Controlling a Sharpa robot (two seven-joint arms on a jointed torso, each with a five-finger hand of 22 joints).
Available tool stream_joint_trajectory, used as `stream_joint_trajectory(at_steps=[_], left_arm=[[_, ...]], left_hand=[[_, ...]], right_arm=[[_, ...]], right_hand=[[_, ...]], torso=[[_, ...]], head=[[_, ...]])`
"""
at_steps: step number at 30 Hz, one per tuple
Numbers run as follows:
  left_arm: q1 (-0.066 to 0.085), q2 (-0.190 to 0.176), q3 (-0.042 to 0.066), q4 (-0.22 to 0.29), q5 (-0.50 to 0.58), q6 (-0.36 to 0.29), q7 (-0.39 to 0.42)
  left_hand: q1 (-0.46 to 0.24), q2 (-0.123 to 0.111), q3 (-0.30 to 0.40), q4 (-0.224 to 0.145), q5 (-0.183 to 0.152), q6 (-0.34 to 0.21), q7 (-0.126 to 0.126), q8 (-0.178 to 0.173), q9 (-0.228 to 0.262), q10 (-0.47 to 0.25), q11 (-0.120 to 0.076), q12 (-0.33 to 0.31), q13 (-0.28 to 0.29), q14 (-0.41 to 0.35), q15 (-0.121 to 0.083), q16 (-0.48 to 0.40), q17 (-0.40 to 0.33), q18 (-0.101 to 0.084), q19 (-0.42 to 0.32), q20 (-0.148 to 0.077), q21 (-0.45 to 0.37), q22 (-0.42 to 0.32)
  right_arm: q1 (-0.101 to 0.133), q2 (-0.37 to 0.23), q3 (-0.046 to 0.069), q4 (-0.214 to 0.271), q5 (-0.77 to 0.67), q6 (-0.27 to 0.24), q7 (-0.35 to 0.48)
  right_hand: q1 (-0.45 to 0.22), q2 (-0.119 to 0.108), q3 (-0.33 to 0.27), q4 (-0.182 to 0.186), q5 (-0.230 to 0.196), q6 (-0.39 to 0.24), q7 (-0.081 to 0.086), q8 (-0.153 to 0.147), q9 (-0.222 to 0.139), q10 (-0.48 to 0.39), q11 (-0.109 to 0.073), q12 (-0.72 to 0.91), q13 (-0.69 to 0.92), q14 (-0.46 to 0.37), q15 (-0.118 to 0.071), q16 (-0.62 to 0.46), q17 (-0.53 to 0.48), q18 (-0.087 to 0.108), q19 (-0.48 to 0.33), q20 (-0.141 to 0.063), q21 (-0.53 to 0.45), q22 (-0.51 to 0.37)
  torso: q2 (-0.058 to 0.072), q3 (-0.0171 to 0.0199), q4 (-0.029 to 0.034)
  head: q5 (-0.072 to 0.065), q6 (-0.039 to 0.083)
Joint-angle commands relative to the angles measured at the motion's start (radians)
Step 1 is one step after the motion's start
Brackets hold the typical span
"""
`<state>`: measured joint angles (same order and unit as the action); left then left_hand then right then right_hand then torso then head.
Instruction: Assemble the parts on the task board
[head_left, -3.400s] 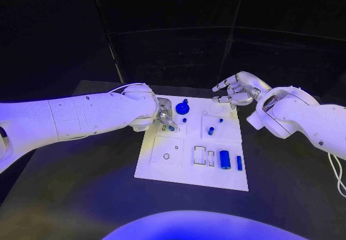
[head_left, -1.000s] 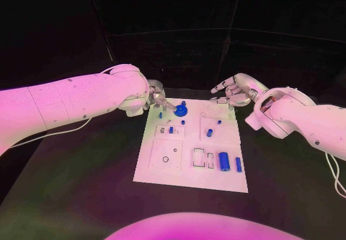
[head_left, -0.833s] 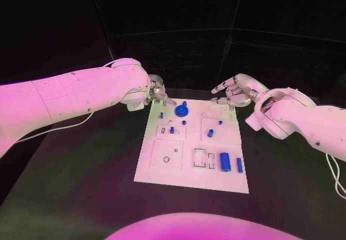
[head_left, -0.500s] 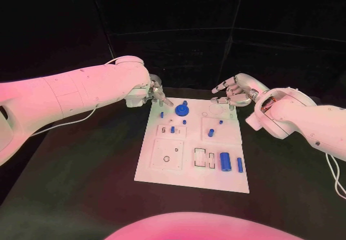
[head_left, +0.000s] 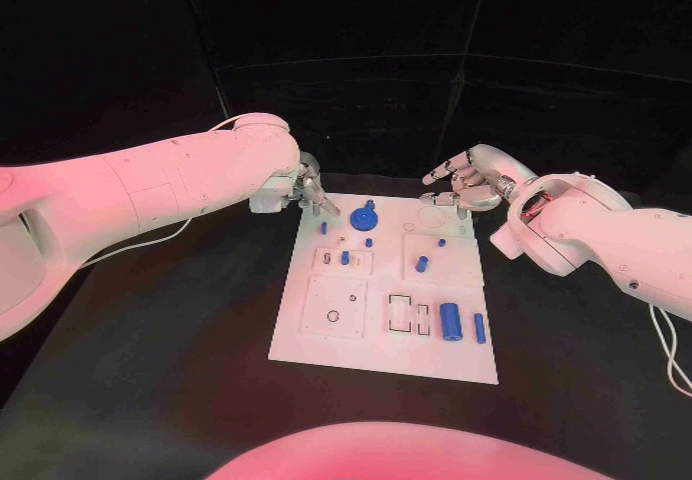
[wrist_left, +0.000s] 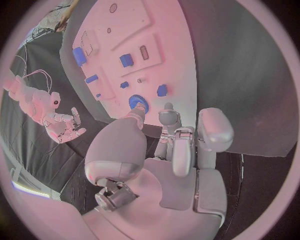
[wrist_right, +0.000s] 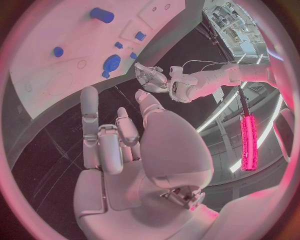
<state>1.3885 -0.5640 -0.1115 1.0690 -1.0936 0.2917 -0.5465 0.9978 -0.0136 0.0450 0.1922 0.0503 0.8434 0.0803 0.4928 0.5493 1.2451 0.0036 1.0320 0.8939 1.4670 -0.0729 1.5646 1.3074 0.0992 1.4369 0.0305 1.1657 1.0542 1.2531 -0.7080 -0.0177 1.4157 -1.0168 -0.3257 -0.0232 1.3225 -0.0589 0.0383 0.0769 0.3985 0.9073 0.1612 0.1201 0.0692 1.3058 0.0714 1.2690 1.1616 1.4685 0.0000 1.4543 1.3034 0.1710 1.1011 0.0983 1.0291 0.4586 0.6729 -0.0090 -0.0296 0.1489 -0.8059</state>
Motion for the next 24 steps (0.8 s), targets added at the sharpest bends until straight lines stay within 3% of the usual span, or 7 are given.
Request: stream_joint_trajectory(at_steps=[1, 24], left_arm=[[0.000, 0.009, 0.000, -0.010, -0.014, 0.038, 0.017], [-0.018, 0.066, -0.012, -0.086, -0.014, 0.107, 0.012]], left_hand=[[0.009, -0.001, -0.005, 0.000, -0.003, 0.006, 0.001, -0.005, -0.001, -0.004, 0.000, 0.004, 0.001, 0.104, 0.007, 0.006, 0.263, 0.005, 0.000, 0.006, -0.003, 0.002], [0.054, 0.031, -0.029, -0.003, -0.003, 0.018, 0.002, -0.010, -0.019, -0.005, 0.001, 0.008, 0.000, 0.104, 0.008, 0.006, 0.263, 0.004, 0.003, 0.008, 0.001, 0.009]], right_arm=[[0.002, 0.002, 0.001, 0.000, -0.002, -0.008, 0.005], [0.001, 0.010, 0.001, -0.004, -0.002, -0.009, 0.007]], right_hand=[[-0.001, 0.011, 0.003, 0.005, 0.006, -0.001, 0.000, 0.003, -0.001, -0.008, 0.000, -0.001, -0.001, 0.047, -0.006, -0.007, -0.001, 0.012, -0.008, 0.001, -0.005, -0.002], [0.001, 0.012, 0.004, 0.006, 0.007, -0.002, 0.000, 0.003, -0.001, -0.010, 0.000, -0.003, -0.003, 0.046, -0.006, -0.008, -0.003, 0.012, -0.009, 0.001, -0.007, -0.006]], torso=[[0.000, 0.0003, 0.0030], [0.000, 0.0012, 0.0017]], head=[[0.000, 0.001], [0.005, 0.001]])
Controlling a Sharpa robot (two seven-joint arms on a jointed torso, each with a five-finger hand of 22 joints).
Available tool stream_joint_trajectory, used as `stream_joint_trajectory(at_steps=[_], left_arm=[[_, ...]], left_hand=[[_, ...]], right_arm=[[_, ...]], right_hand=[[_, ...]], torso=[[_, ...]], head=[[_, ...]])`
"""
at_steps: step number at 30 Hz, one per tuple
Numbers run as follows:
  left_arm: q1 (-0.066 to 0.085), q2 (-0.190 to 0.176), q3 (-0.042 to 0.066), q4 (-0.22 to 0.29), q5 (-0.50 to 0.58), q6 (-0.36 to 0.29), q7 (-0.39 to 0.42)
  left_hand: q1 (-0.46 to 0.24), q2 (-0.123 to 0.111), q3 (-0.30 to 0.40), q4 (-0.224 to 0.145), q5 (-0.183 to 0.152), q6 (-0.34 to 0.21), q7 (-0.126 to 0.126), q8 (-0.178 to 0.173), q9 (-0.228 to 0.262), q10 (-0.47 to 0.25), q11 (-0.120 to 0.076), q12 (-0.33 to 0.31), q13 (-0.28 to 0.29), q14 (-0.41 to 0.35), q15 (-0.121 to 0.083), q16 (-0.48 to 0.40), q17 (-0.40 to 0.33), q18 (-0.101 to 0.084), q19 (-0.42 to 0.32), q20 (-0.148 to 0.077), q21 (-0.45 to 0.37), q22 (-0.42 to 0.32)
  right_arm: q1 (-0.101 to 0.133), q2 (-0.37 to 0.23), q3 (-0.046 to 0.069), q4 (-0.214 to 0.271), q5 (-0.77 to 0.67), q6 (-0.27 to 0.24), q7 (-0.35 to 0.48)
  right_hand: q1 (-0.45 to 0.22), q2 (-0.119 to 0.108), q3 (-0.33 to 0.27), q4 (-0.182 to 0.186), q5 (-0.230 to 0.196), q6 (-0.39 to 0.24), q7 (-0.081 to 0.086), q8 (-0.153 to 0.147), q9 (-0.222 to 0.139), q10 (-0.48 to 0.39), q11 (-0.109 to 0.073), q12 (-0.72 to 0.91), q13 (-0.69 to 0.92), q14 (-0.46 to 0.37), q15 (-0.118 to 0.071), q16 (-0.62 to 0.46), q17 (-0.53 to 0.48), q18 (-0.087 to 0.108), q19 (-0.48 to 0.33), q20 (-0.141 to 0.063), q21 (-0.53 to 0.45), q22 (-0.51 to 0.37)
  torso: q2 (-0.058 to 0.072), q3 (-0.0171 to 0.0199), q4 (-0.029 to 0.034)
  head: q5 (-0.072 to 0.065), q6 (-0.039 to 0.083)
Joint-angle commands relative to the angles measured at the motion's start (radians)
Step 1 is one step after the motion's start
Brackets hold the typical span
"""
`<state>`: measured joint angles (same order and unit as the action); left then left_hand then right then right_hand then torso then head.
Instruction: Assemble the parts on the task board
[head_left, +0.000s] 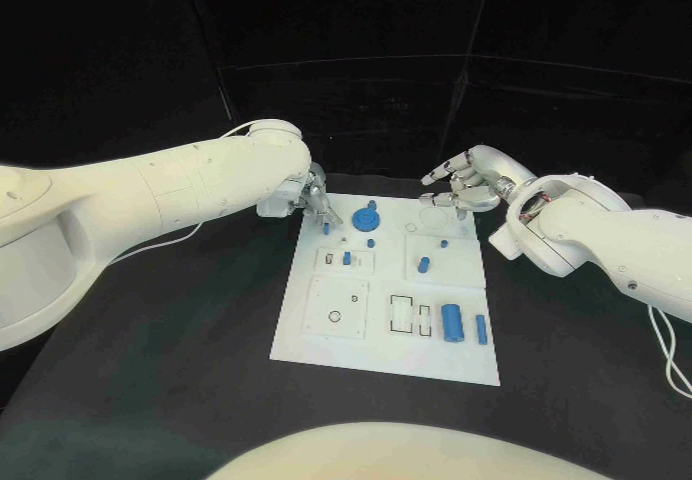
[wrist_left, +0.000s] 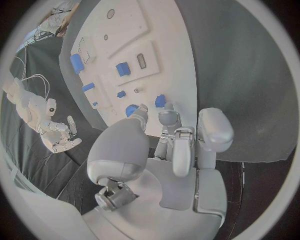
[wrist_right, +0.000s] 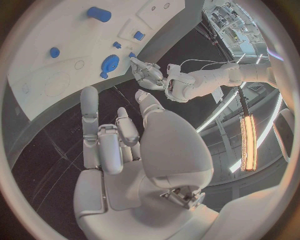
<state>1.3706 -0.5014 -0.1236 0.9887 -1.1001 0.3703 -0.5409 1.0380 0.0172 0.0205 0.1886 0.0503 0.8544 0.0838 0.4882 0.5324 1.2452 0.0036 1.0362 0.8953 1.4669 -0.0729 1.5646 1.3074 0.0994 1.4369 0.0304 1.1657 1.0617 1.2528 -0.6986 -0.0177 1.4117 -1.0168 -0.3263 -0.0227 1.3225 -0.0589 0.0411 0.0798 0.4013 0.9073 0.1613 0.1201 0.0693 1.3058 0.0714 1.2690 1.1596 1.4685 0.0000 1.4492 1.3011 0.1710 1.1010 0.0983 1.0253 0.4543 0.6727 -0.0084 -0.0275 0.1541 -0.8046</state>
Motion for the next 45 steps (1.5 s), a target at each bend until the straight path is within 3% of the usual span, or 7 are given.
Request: stream_joint_trajectory(at_steps=[1, 5, 18, 22, 30, 38, 45], left_arm=[[-0.001, 0.005, 0.000, -0.009, -0.008, 0.030, 0.006], [-0.003, 0.010, 0.000, -0.016, -0.008, 0.035, 0.005], [-0.008, 0.021, 0.000, -0.024, -0.008, 0.032, 0.004], [-0.008, 0.020, 0.000, -0.026, -0.008, 0.020, 0.005], [-0.009, 0.019, 0.000, -0.027, 0.001, -0.011, 0.030], [-0.010, 0.003, 0.000, -0.015, 0.033, -0.048, 0.055], [-0.011, -0.071, 0.001, 0.076, 0.092, -0.106, 0.068]], left_hand=[[0.017, 0.002, -0.006, 0.000, -0.003, 0.008, -0.002, -0.005, -0.003, -0.005, 0.001, 0.004, -0.001, 0.104, 0.008, 0.006, 0.263, 0.004, 0.003, 0.008, 0.001, 0.003], [0.048, 0.025, 0.000, -0.013, -0.003, 0.013, -0.002, -0.006, -0.010, -0.005, 0.001, 0.006, -0.001, 0.104, 0.008, 0.006, 0.263, 0.003, 0.004, 0.008, 0.003, 0.005], [0.088, 0.055, 0.017, -0.033, -0.003, 0.021, -0.002, -0.007, -0.020, -0.005, 0.000, 0.007, -0.002, 0.104, 0.008, 0.006, 0.263, 0.003, 0.004, 0.008, 0.003, 0.008], [0.119, 0.080, 0.042, -0.053, -0.003, 0.024, -0.003, -0.009, -0.026, -0.005, -0.001, 0.007, -0.003, 0.104, 0.007, 0.006, 0.263, 0.003, 0.004, 0.008, 0.002, 0.008], [0.275, 0.135, 0.174, -0.176, -0.001, 0.040, -0.027, 0.013, -0.017, -0.009, -0.024, 0.002, -0.003, 0.104, -0.010, 0.006, 0.263, 0.004, 0.005, -0.003, 0.004, 0.012], [0.225, 0.104, 0.322, -0.223, -0.005, 0.018, -0.022, 0.056, 0.024, 0.001, -0.018, -0.011, -0.017, 0.104, -0.007, 0.006, 0.263, 0.002, 0.007, -0.006, 0.004, 0.017], [0.164, 0.074, 0.425, -0.239, -0.003, 0.009, -0.023, 0.082, 0.048, 0.010, -0.020, -0.010, -0.018, 0.104, -0.007, 0.006, 0.263, 0.002, 0.008, -0.006, 0.001, 0.018]], right_arm=[[0.002, 0.000, 0.001, 0.000, -0.002, -0.008, 0.006], [0.002, 0.000, 0.001, 0.000, -0.002, -0.009, 0.007], [0.002, -0.003, 0.001, 0.002, -0.002, -0.011, 0.009], [0.002, -0.006, 0.001, 0.003, -0.002, -0.012, 0.009], [0.002, -0.005, 0.001, 0.002, -0.002, -0.013, 0.011], [0.002, -0.005, 0.001, 0.001, -0.002, -0.012, 0.009], [0.002, -0.007, 0.001, 0.001, 0.001, -0.014, 0.010]], right_hand=[[0.001, 0.012, 0.001, 0.003, 0.004, -0.002, 0.000, 0.003, -0.001, -0.010, 0.000, -0.003, -0.001, 0.046, -0.006, -0.003, -0.001, 0.012, -0.009, 0.001, -0.003, -0.002], [0.001, 0.012, 0.001, 0.003, 0.004, -0.002, 0.000, 0.003, -0.001, -0.010, 0.000, -0.003, -0.001, 0.046, -0.006, -0.003, -0.001, 0.012, -0.009, 0.001, -0.003, -0.002], [0.002, 0.014, 0.002, 0.004, 0.005, -0.002, 0.000, 0.003, -0.001, -0.015, 0.000, -0.009, -0.009, 0.046, -0.006, -0.004, -0.004, 0.013, -0.011, 0.001, -0.006, -0.007], [0.002, 0.015, 0.003, 0.004, 0.006, -0.002, 0.000, 0.003, -0.001, -0.015, 0.000, -0.008, -0.008, 0.046, -0.006, -0.004, -0.003, 0.013, -0.011, 0.001, -0.006, -0.007], [0.002, 0.015, 0.003, 0.004, 0.006, -0.002, 0.000, 0.003, -0.001, -0.015, 0.000, -0.008, -0.008, 0.046, -0.006, -0.004, -0.003, 0.013, -0.011, 0.001, -0.006, -0.007], [0.002, 0.016, 0.003, 0.005, 0.006, -0.002, 0.000, 0.003, -0.001, -0.014, 0.000, -0.007, -0.007, 0.046, -0.006, -0.004, -0.003, 0.013, -0.011, 0.001, -0.006, -0.006], [0.003, 0.017, 0.004, 0.005, 0.007, -0.002, 0.000, 0.003, -0.001, -0.015, 0.000, -0.008, -0.008, 0.046, -0.006, -0.004, -0.003, 0.013, -0.011, 0.001, -0.006, -0.005]], torso=[[0.000, 0.0007, -0.0006], [0.000, 0.0008, -0.0009], [0.000, 0.0006, 0.0002], [-0.001, 0.0001, 0.0000], [0.000, 0.0003, 0.0008], [-0.001, 0.0004, 0.0000], [0.000, -0.0001, 0.0038]], head=[[0.001, -0.001], [0.001, -0.002], [0.001, -0.003], [0.000, -0.004], [-0.001, -0.005], [0.000, -0.007], [-0.004, -0.007]])
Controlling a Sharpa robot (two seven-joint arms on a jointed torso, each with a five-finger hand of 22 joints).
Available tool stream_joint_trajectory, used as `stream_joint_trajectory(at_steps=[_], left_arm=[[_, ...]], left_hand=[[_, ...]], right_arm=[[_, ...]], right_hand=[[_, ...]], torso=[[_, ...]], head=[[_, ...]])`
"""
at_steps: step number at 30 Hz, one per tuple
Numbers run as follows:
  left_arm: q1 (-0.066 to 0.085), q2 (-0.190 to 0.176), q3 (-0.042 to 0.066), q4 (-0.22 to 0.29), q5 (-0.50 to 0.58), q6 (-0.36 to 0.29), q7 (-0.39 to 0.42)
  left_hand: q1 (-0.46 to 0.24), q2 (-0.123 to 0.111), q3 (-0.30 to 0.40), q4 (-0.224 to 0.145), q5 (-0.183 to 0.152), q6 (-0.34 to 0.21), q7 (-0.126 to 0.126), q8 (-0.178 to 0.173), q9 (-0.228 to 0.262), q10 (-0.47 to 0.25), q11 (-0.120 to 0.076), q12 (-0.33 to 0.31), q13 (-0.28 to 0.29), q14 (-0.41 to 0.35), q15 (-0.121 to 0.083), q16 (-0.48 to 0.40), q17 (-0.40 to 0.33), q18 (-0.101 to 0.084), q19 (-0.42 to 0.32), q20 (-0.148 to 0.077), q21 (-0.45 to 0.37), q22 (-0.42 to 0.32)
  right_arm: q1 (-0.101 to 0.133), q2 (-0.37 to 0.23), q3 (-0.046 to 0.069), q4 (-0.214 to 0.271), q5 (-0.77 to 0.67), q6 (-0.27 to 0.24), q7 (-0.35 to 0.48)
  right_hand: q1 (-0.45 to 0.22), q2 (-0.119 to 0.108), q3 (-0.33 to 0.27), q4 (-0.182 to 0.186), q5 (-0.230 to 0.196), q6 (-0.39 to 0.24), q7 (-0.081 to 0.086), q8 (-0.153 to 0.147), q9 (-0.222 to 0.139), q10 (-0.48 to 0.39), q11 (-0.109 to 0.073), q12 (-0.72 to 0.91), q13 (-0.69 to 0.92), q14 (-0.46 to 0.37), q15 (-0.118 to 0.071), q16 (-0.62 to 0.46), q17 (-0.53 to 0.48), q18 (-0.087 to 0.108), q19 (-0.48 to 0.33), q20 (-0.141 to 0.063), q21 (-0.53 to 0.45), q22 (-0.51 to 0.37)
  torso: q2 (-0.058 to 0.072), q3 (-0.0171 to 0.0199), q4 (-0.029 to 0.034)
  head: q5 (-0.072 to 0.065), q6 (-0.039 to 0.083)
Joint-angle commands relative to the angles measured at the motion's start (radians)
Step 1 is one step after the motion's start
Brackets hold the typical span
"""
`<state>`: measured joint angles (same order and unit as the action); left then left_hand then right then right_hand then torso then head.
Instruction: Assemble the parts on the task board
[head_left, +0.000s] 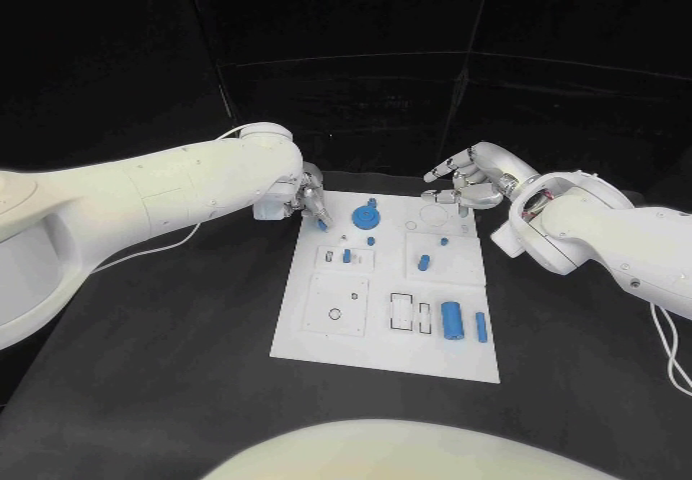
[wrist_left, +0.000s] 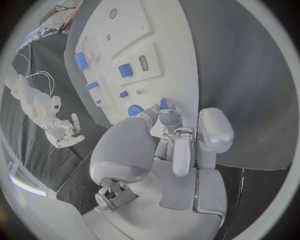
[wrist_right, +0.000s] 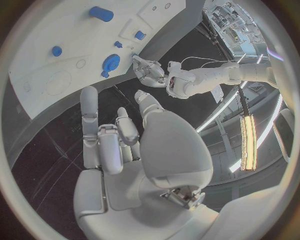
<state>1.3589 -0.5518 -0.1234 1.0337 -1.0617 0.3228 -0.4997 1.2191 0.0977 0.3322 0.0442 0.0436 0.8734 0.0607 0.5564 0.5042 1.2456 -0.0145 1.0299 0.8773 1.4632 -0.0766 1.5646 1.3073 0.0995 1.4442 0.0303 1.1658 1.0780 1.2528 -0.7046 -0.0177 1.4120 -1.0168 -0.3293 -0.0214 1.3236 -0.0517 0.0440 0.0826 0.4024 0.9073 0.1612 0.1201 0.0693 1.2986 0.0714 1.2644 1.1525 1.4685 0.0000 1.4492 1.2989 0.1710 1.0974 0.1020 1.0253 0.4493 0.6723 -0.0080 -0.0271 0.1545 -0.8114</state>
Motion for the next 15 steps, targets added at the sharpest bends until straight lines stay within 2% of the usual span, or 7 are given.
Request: stream_joint_trajectory(at_steps=[1, 6, 10, 13, 15], left_arm=[[0.001, -0.034, 0.000, 0.047, 0.060, -0.067, 0.028], [-0.002, -0.094, 0.000, 0.127, 0.102, -0.117, 0.034], [-0.013, -0.143, 0.000, 0.198, 0.126, -0.188, 0.038], [-0.024, -0.173, 0.000, 0.249, 0.134, -0.250, 0.041], [-0.034, -0.193, -0.001, 0.285, 0.137, -0.297, 0.047]], left_hand=[[-0.025, -0.010, 0.125, -0.095, 0.004, -0.010, -0.001, 0.017, 0.079, 0.012, -0.002, -0.002, 0.001, 0.108, -0.004, 0.006, 0.263, 0.002, 0.001, -0.006, 0.001, 0.002], [-0.049, -0.020, 0.154, -0.095, 0.004, -0.010, -0.003, 0.027, 0.088, 0.017, -0.004, 0.001, 0.002, 0.108, -0.006, 0.006, 0.263, 0.001, 0.003, -0.007, 0.004, 0.006], [-0.061, -0.024, 0.165, -0.092, 0.003, -0.009, -0.004, 0.032, 0.092, 0.016, -0.005, -0.003, -0.004, 0.108, -0.007, 0.006, 0.263, 0.001, 0.004, -0.008, 0.004, 0.007], [-0.069, -0.025, 0.169, -0.089, 0.003, -0.008, -0.004, 0.035, 0.094, 0.015, -0.005, -0.008, -0.010, 0.108, -0.007, 0.006, 0.263, 0.001, 0.005, -0.009, 0.004, 0.007], [-0.071, -0.026, 0.171, -0.088, 0.003, -0.008, -0.005, 0.036, 0.095, 0.015, -0.006, -0.008, -0.010, 0.108, -0.007, 0.006, 0.263, 0.002, 0.004, -0.009, 0.003, 0.006]], right_arm=[[0.002, -0.002, 0.001, 0.001, 0.001, -0.011, 0.009], [0.002, -0.004, 0.001, 0.000, 0.003, -0.011, 0.009], [0.002, -0.005, 0.001, 0.001, 0.003, -0.011, 0.009], [0.002, -0.007, 0.001, 0.001, 0.003, -0.011, 0.008], [0.002, -0.009, 0.001, 0.001, 0.003, -0.010, 0.007]], right_hand=[[0.002, 0.010, 0.001, 0.002, 0.006, -0.002, 0.000, 0.003, -0.001, -0.008, 0.000, -0.003, -0.001, 0.046, -0.006, -0.004, -0.001, 0.013, -0.007, -0.003, -0.006, -0.001], [0.001, 0.010, 0.000, 0.004, 0.005, -0.002, 0.000, 0.003, -0.001, -0.007, 0.001, -0.003, 0.000, 0.046, -0.006, -0.004, 0.001, 0.013, -0.007, -0.003, -0.006, -0.001], [0.001, 0.010, 0.000, 0.004, 0.005, -0.002, 0.000, 0.003, -0.001, -0.007, 0.001, -0.003, 0.000, 0.046, -0.006, -0.004, 0.001, 0.013, -0.007, -0.003, -0.006, -0.001], [0.001, 0.010, 0.000, 0.004, 0.005, -0.002, 0.000, 0.003, -0.001, -0.007, 0.001, -0.003, 0.000, 0.046, -0.006, -0.004, 0.001, 0.013, -0.007, -0.003, -0.006, -0.001], [-0.001, 0.011, 0.000, 0.005, 0.003, -0.002, 0.001, 0.003, -0.001, -0.007, 0.001, -0.003, 0.000, 0.046, -0.006, -0.004, 0.000, 0.013, -0.007, -0.003, -0.007, -0.001]], torso=[[-0.001, -0.0004, 0.0042], [0.000, -0.0001, 0.0037], [-0.001, 0.0013, 0.0027], [0.000, 0.0009, 0.0076], [0.000, 0.0007, 0.0114]], head=[[-0.003, -0.001], [0.002, -0.001], [0.005, 0.002], [0.004, 0.004], [0.004, 0.001]])
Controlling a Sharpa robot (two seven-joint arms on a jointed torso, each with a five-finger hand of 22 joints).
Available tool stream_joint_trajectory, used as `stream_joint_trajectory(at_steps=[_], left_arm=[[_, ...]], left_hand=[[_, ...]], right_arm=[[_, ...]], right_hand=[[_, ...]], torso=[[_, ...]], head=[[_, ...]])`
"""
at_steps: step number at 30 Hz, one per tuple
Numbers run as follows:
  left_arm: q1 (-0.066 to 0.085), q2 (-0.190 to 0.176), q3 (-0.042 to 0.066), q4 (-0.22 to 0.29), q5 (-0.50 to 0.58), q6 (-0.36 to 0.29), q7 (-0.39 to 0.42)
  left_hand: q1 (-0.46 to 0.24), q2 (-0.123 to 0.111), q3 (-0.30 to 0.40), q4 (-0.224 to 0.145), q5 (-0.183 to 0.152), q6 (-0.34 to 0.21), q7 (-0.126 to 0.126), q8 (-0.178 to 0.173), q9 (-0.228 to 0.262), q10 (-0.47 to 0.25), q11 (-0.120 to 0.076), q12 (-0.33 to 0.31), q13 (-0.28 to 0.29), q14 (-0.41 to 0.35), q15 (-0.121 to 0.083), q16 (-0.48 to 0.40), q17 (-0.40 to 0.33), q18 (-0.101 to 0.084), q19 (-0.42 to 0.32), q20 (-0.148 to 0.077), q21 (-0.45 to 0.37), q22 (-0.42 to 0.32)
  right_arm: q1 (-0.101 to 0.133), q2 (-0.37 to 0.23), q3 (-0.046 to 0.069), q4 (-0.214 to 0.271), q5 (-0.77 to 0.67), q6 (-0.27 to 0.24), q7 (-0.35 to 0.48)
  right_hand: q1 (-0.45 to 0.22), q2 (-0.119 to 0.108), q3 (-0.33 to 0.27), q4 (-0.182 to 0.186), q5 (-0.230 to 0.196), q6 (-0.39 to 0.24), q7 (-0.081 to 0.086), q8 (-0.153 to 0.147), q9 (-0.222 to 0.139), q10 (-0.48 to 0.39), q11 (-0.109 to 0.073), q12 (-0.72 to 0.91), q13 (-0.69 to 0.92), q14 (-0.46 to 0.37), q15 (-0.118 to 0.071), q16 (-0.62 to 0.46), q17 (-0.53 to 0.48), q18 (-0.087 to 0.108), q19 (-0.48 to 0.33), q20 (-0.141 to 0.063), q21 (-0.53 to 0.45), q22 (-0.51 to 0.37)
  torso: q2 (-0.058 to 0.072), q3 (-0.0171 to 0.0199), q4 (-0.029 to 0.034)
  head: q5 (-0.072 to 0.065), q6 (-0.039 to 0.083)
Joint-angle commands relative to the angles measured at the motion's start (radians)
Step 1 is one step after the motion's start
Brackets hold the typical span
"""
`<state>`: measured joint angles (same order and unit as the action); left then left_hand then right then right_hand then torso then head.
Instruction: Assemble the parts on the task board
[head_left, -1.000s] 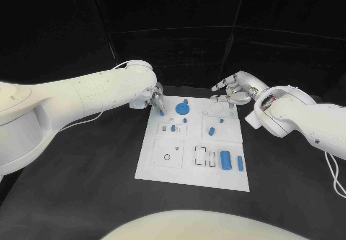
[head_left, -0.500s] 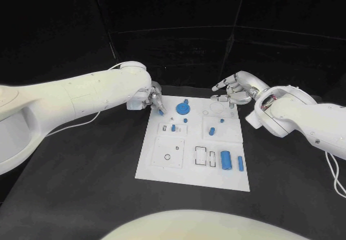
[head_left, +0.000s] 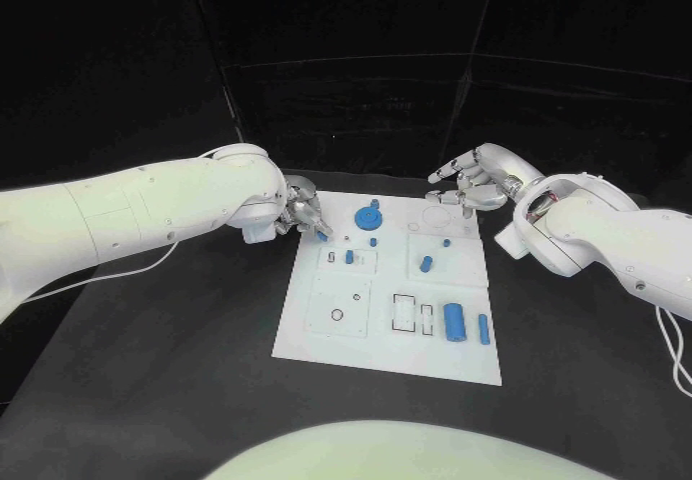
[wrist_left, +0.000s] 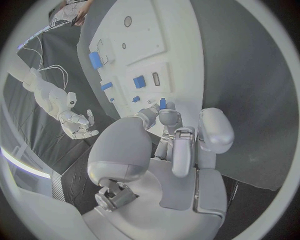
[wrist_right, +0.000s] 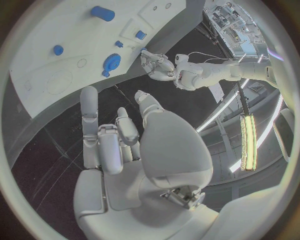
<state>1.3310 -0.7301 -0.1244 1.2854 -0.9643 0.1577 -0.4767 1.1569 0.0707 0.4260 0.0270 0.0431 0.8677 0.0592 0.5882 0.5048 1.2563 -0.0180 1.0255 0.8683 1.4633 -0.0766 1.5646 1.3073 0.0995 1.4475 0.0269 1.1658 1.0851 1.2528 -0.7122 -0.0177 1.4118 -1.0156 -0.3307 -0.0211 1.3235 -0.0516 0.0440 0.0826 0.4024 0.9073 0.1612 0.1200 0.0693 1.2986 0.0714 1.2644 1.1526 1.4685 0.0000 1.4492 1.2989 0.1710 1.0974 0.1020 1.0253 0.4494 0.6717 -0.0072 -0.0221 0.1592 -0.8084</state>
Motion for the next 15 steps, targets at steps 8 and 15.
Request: stream_joint_trajectory(at_steps=[8, 15], left_arm=[[-0.042, -0.054, 0.000, 0.118, -0.006, -0.220, 0.040], [-0.073, -0.060, 0.000, 0.144, -0.058, -0.253, 0.037]], left_hand=[[-0.018, -0.003, 0.084, -0.067, 0.004, -0.001, -0.005, 0.010, 0.100, 0.006, -0.004, -0.006, -0.006, 0.107, -0.009, 0.006, 0.263, 0.001, 0.002, -0.007, 0.005, 0.002], [-0.021, -0.006, 0.093, -0.068, 0.004, -0.002, -0.007, 0.015, 0.104, 0.006, -0.006, -0.007, -0.008, 0.107, -0.010, 0.006, 0.263, 0.001, 0.003, -0.008, 0.005, 0.002]], right_arm=[[0.002, -0.006, 0.001, 0.004, 0.002, -0.007, 0.006], [0.002, -0.009, 0.000, 0.007, 0.002, -0.005, 0.005]], right_hand=[[-0.001, 0.010, 0.000, 0.006, 0.003, -0.002, 0.001, 0.003, -0.001, -0.007, 0.001, -0.003, 0.000, 0.046, -0.006, -0.004, 0.000, 0.013, -0.007, -0.003, -0.007, -0.002], [-0.001, 0.010, 0.000, 0.006, 0.003, -0.002, 0.001, 0.003, -0.001, -0.007, 0.001, -0.003, 0.000, 0.046, -0.006, -0.004, 0.000, 0.013, -0.007, -0.003, -0.007, -0.002]], torso=[[0.000, 0.0000, 0.0070], [0.001, 0.0005, 0.0058]], head=[[0.002, -0.003], [0.000, -0.004]])
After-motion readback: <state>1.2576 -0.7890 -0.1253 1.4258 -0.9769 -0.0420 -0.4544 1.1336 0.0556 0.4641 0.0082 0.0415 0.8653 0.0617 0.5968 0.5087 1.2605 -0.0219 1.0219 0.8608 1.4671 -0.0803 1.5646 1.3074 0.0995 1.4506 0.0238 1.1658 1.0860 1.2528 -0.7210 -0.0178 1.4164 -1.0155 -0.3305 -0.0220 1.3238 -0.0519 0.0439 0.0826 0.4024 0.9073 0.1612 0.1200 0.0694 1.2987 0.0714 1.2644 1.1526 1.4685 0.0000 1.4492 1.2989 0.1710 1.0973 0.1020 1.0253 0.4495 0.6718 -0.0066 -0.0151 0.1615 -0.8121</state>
